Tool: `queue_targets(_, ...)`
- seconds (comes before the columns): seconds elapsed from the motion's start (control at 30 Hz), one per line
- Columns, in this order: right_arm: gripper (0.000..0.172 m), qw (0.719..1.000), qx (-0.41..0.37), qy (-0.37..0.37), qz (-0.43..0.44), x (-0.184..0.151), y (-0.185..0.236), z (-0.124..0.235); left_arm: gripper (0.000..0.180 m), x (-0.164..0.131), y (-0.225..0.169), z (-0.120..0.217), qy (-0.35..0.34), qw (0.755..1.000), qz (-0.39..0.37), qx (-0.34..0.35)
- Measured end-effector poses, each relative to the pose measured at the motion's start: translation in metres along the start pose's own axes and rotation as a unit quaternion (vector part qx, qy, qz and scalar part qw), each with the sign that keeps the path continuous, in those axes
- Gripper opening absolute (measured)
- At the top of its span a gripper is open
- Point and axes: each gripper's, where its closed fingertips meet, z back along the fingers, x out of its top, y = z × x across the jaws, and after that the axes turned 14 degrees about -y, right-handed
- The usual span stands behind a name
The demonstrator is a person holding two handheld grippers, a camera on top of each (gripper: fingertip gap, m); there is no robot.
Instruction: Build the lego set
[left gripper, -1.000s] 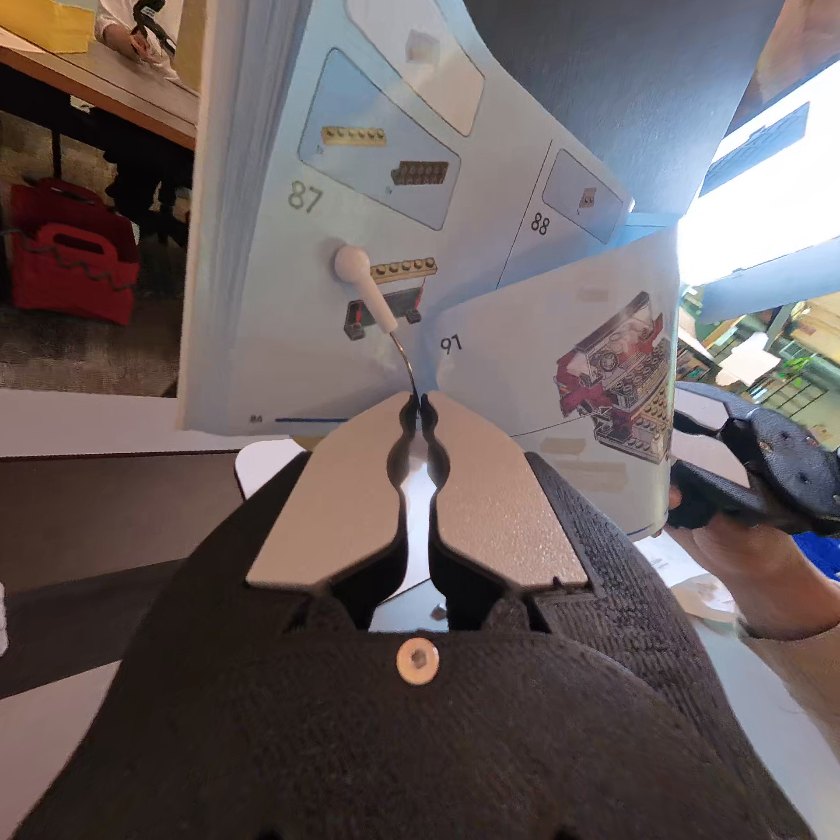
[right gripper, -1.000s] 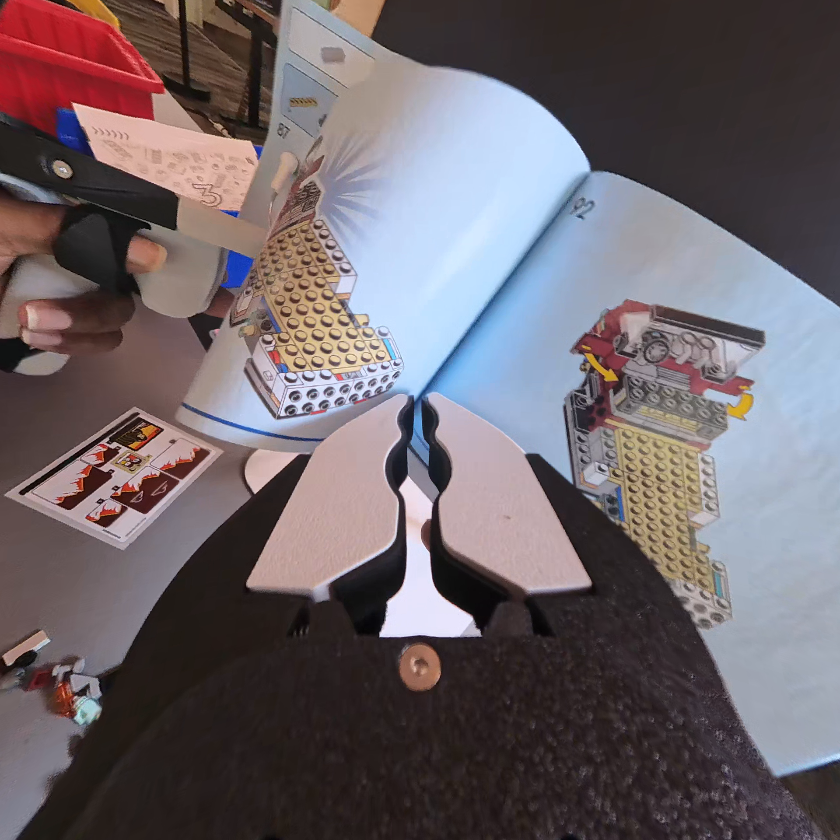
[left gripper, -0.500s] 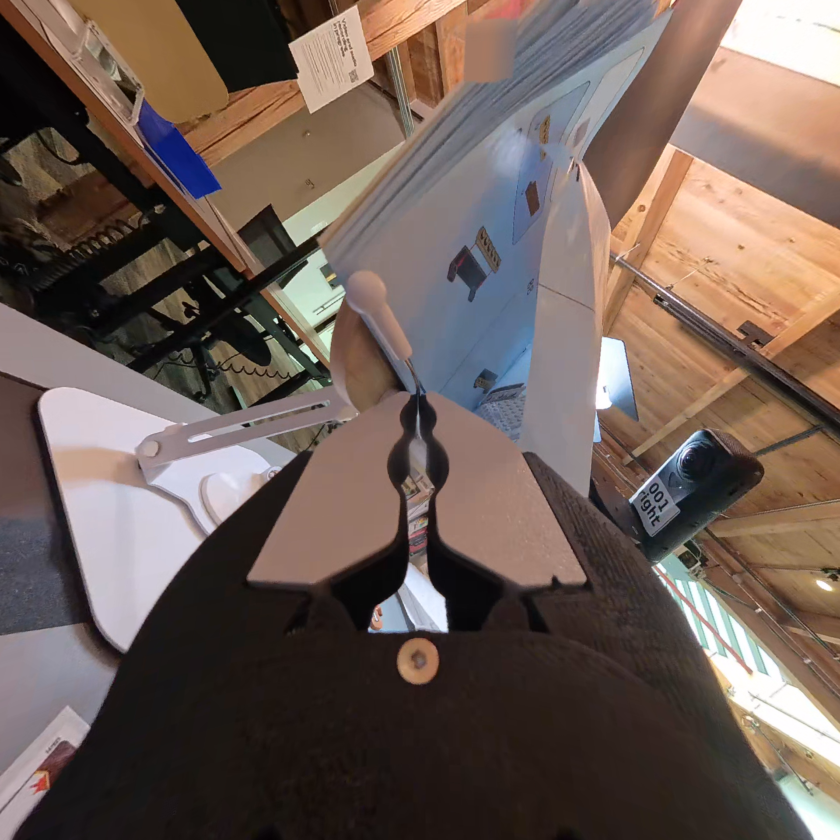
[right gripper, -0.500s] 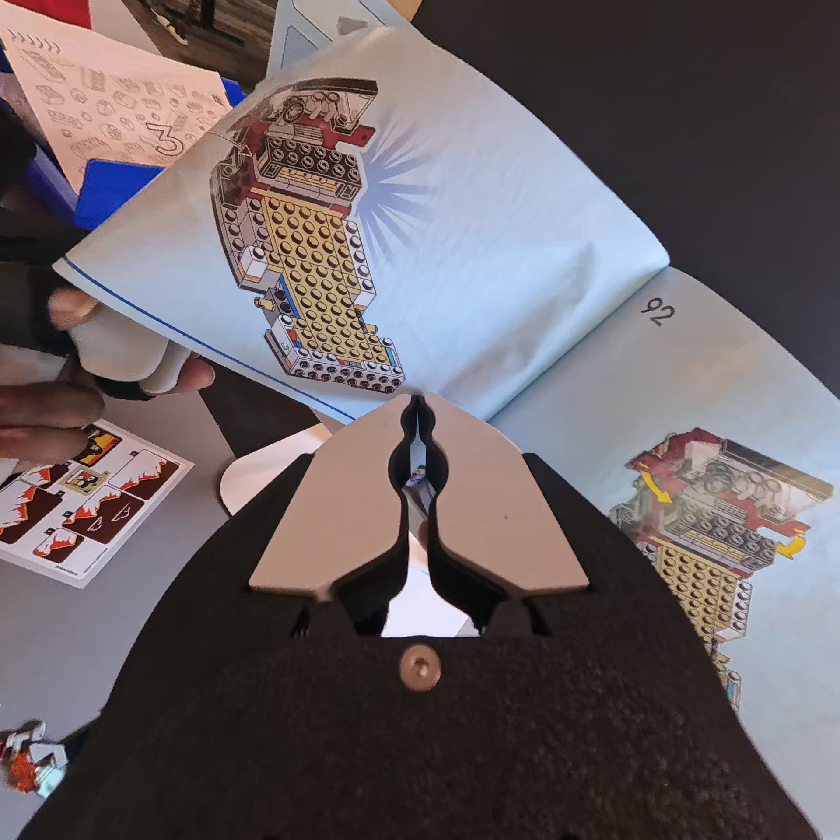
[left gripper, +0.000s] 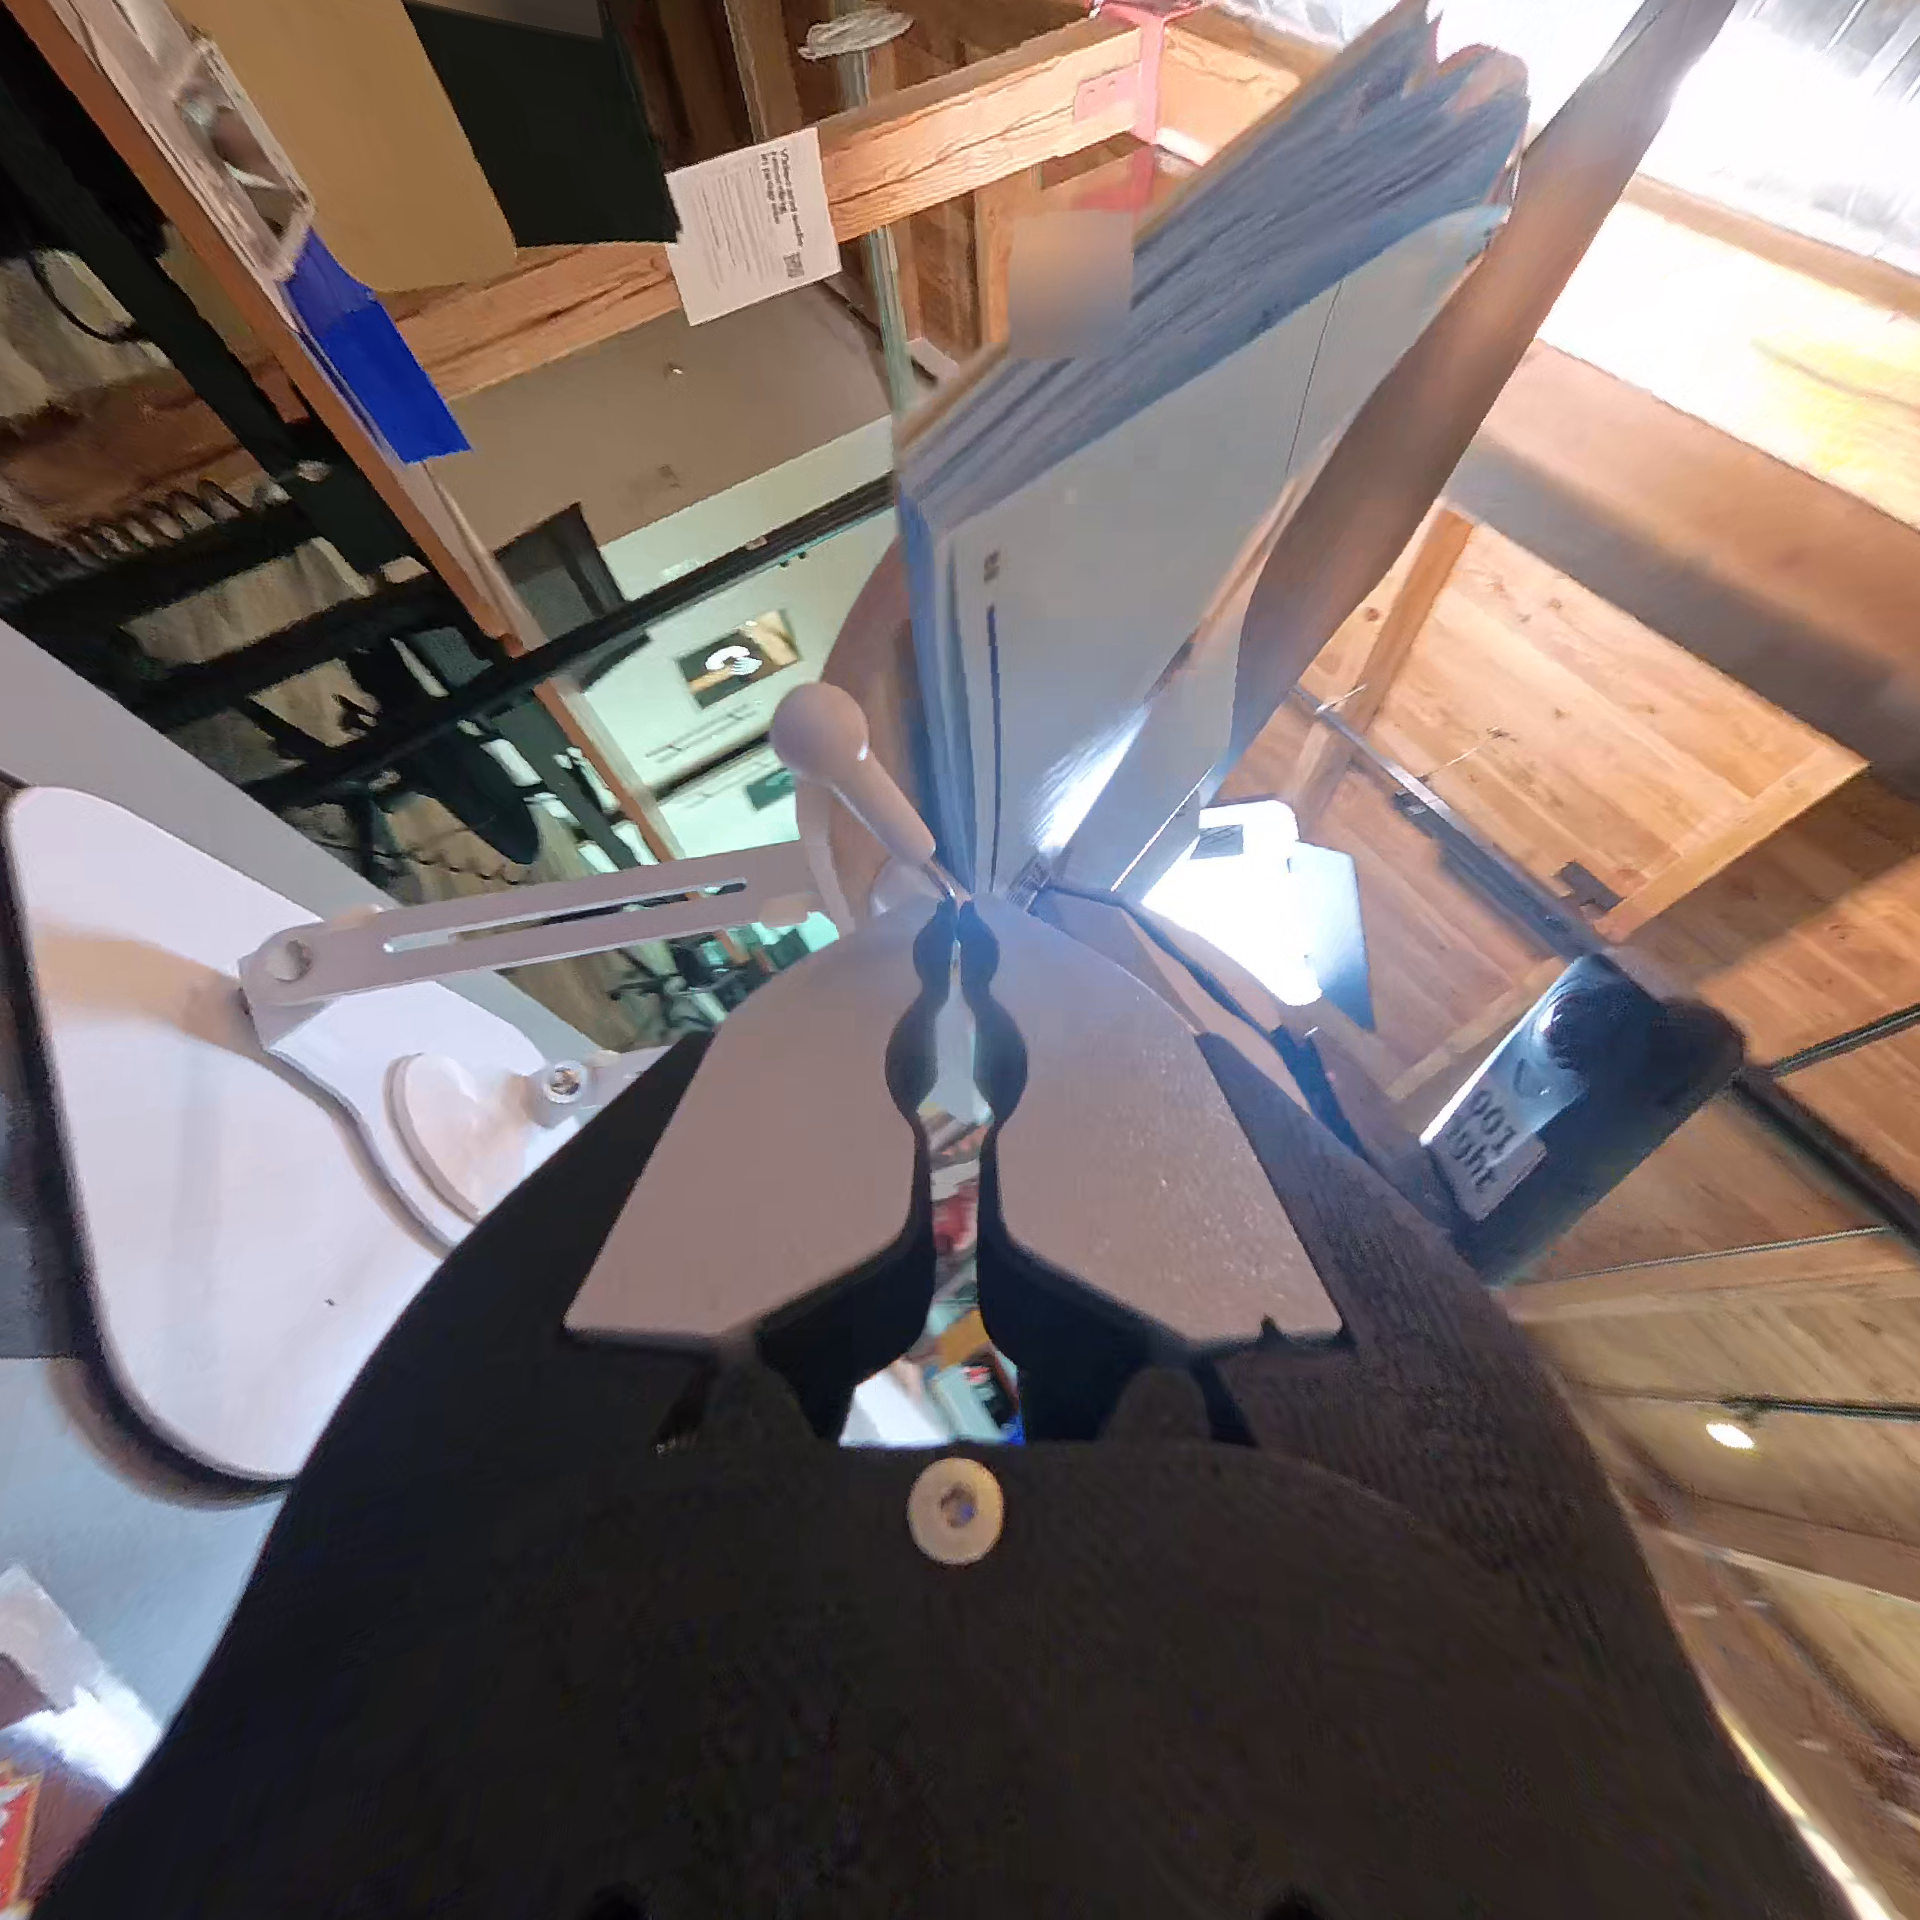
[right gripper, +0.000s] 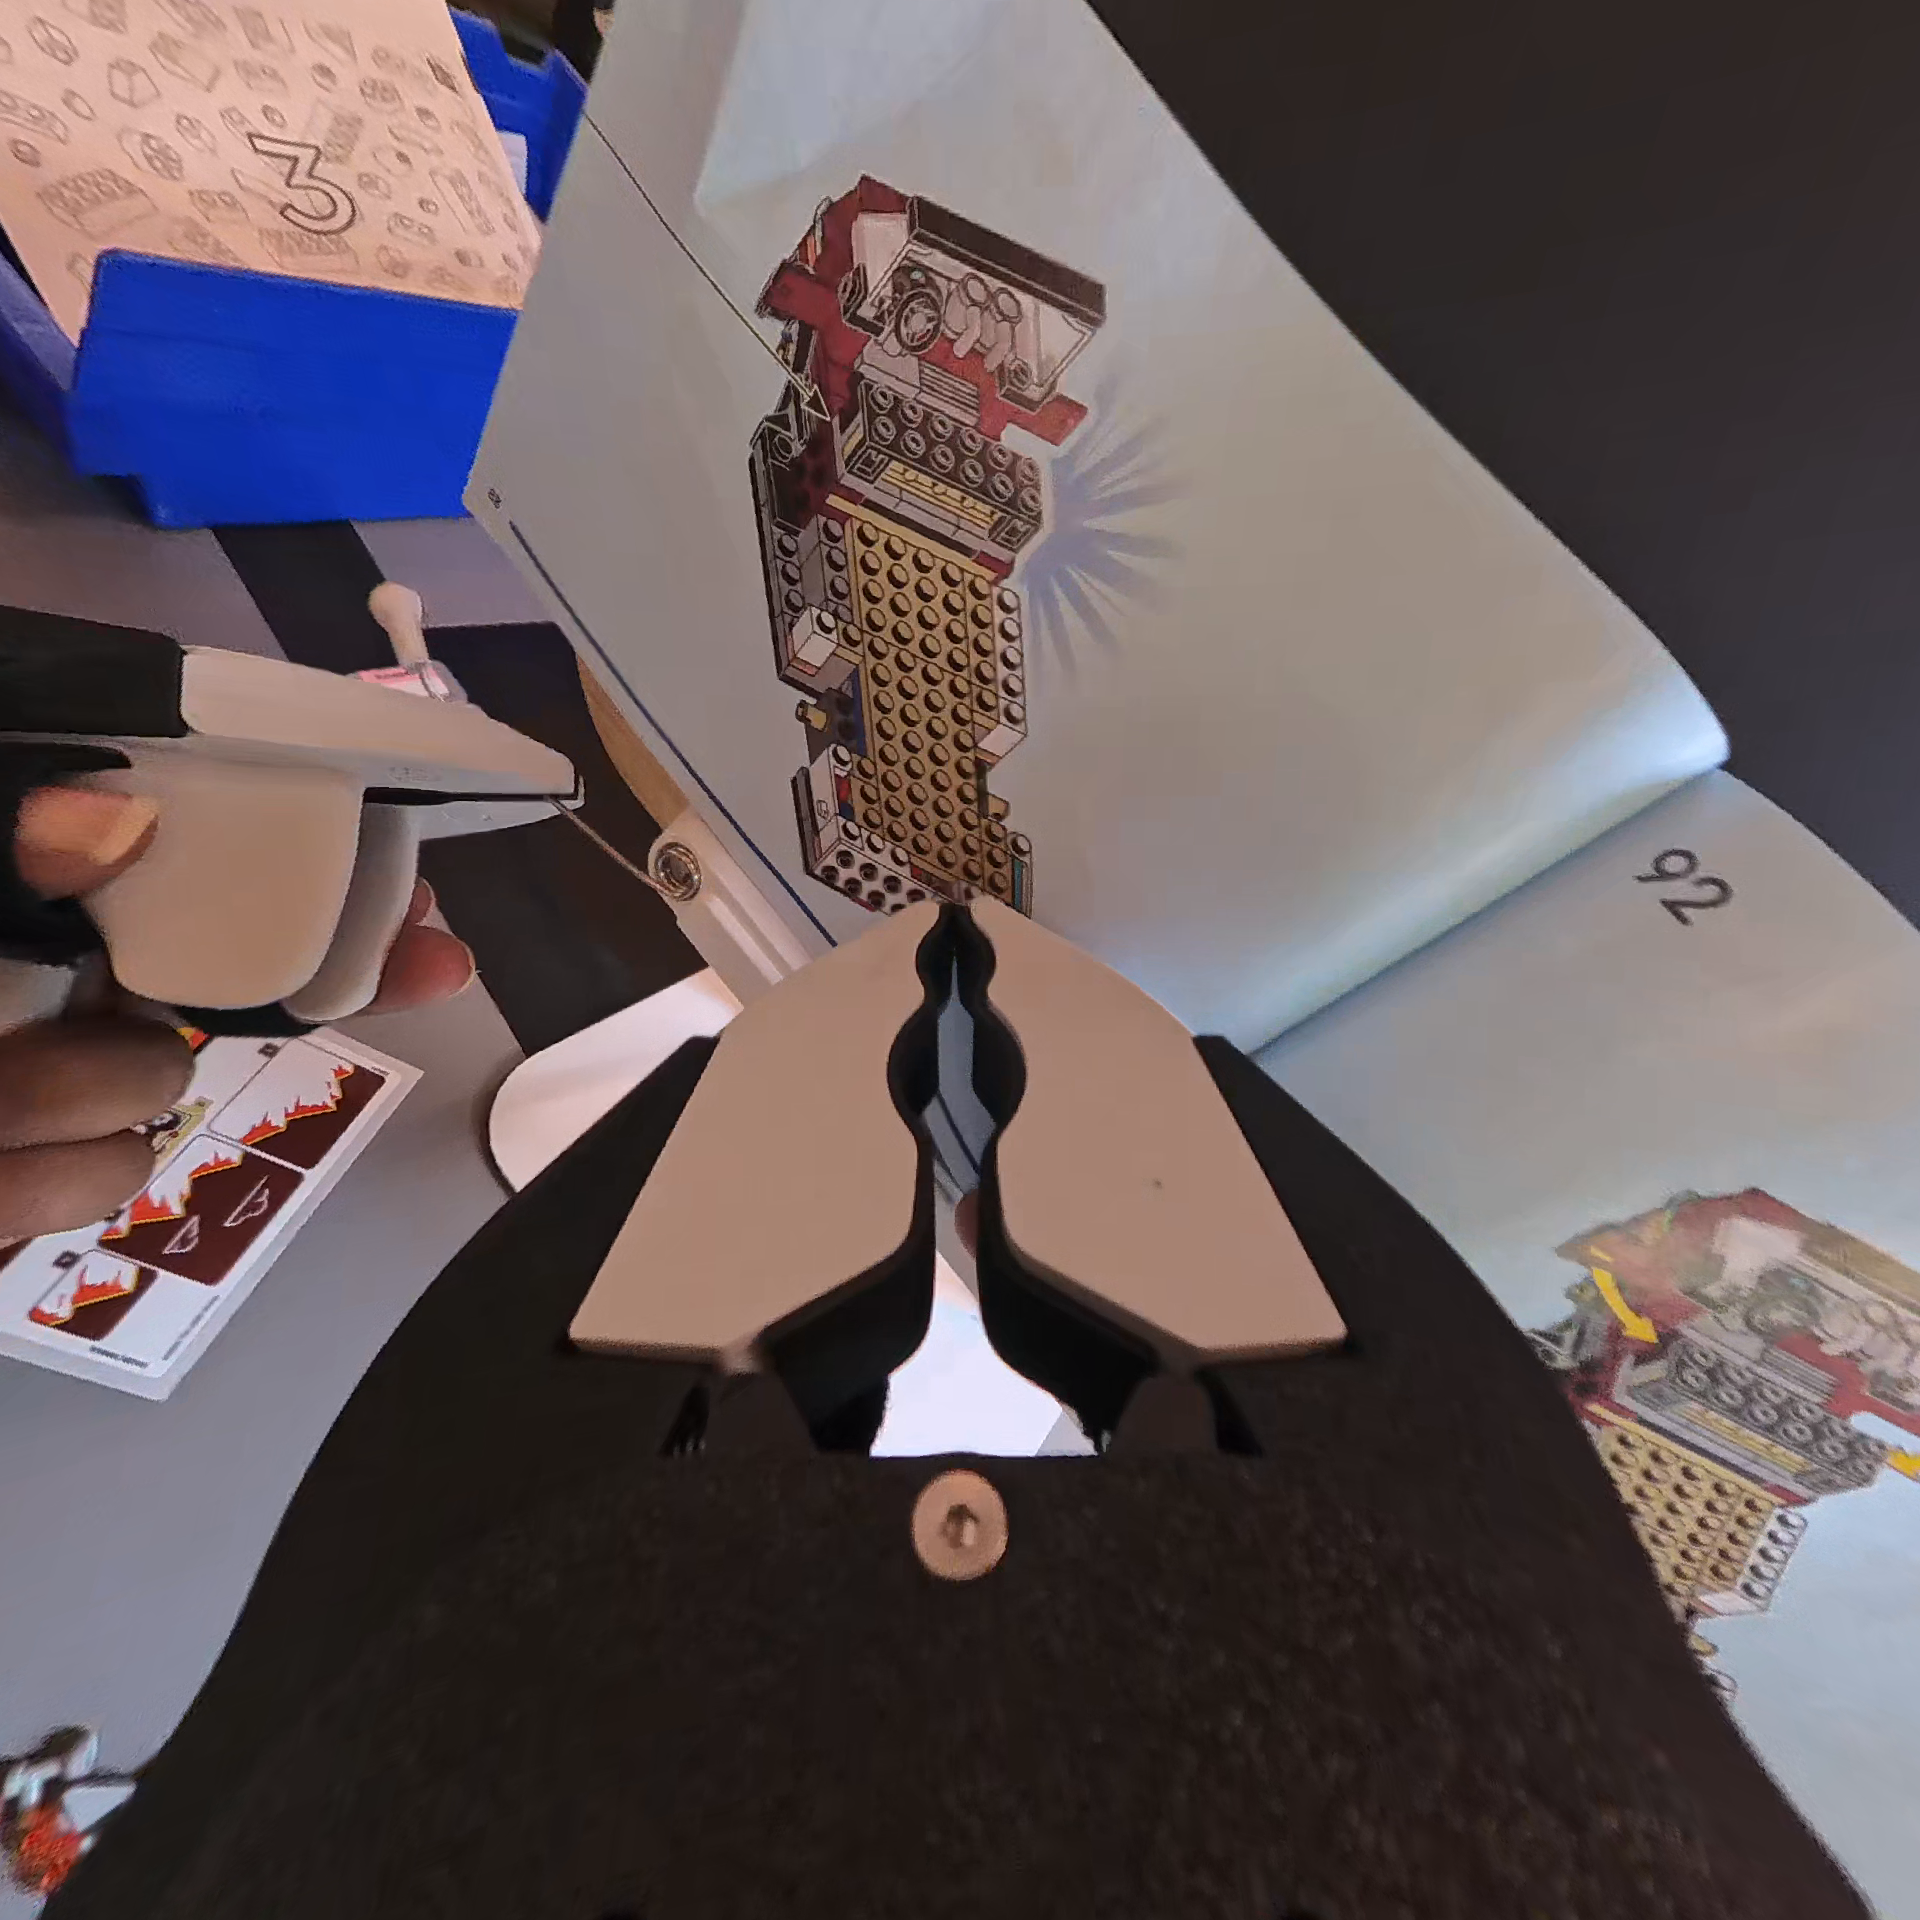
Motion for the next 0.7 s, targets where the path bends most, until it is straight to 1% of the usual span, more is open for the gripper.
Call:
queue_targets(0.07,0.0,1.0,-0.005,0.01,0.0,0.0,0.0,-0.004,0.001,0.001,-0.004,-0.002,0.007,0.997,-0.067,0.024)
queue_targets(0.1,0.0,1.0,-0.006,0.014,0.0,-0.001,0.001,-0.005,0.001,0.001,-0.006,-0.003,0.015,0.992,-0.117,0.037)
queue_targets(0.13,0.0,1.0,-0.007,0.017,-0.002,-0.001,0.001,-0.006,0.001,0.001,-0.01,-0.005,0.029,0.983,-0.176,0.048)
queue_targets(0.17,0.0,1.0,-0.007,0.019,-0.004,-0.001,0.003,-0.007,0.001,-0.001,-0.014,-0.006,0.05,0.967,-0.244,0.055)
queue_targets(0.23,0.0,1.0,-0.014,0.026,0.001,0.0,0.003,-0.007,0.002,-0.005,-0.02,-0.01,0.088,0.924,-0.367,0.069)
queue_targets(0.3,0.0,0.999,-0.02,0.031,0.013,-0.001,0.003,-0.006,0.003,-0.008,-0.024,-0.013,0.12,0.873,-0.465,0.081)
queue_targets(0.33,0.0,0.999,-0.019,0.029,0.016,-0.001,0.003,-0.006,0.004,-0.009,-0.025,-0.015,0.137,0.841,-0.516,0.083)
queue_targets(0.4,0.0,1.0,-0.012,0.02,0.017,0.0,0.004,-0.006,0.006,-0.01,-0.024,-0.02,0.173,0.769,-0.61,0.086)
queue_targets(0.43,0.0,1.0,-0.01,0.016,0.014,0.0,0.003,-0.006,0.006,-0.01,-0.024,-0.023,0.19,0.737,-0.642,0.088)
queue_targets(0.47,0.0,1.0,-0.007,0.013,0.014,0.0,0.003,-0.007,0.007,-0.009,-0.023,-0.025,0.205,0.711,-0.666,0.097)
queue_targets(0.5,0.0,1.0,-0.003,0.009,0.017,0.0,0.004,-0.007,0.006,-0.01,-0.022,-0.026,0.216,0.699,-0.674,0.103)
queue_targets(0.57,0.0,0.999,0.008,-0.003,0.033,0.0,0.005,-0.005,0.005,-0.011,-0.02,-0.029,0.229,0.698,-0.669,0.112)
queue_targets(0.6,0.0,0.999,0.014,-0.006,0.046,-0.002,0.005,-0.003,0.005,-0.011,-0.02,-0.03,0.236,0.687,-0.678,0.114)
queue_targets(0.63,0.0,0.998,0.015,-0.009,0.055,-0.004,0.003,0.001,0.005,-0.011,-0.02,-0.03,0.241,0.668,-0.695,0.115)
queue_targets(0.67,0.0,0.998,0.018,-0.017,0.054,-0.007,0.001,0.006,0.005,-0.012,-0.02,-0.03,0.242,0.655,-0.706,0.117)
queue_targets(0.7,0.0,0.998,0.03,-0.034,0.047,-0.008,0.001,0.013,0.005,-0.012,-0.02,-0.031,0.242,0.656,-0.704,0.121)
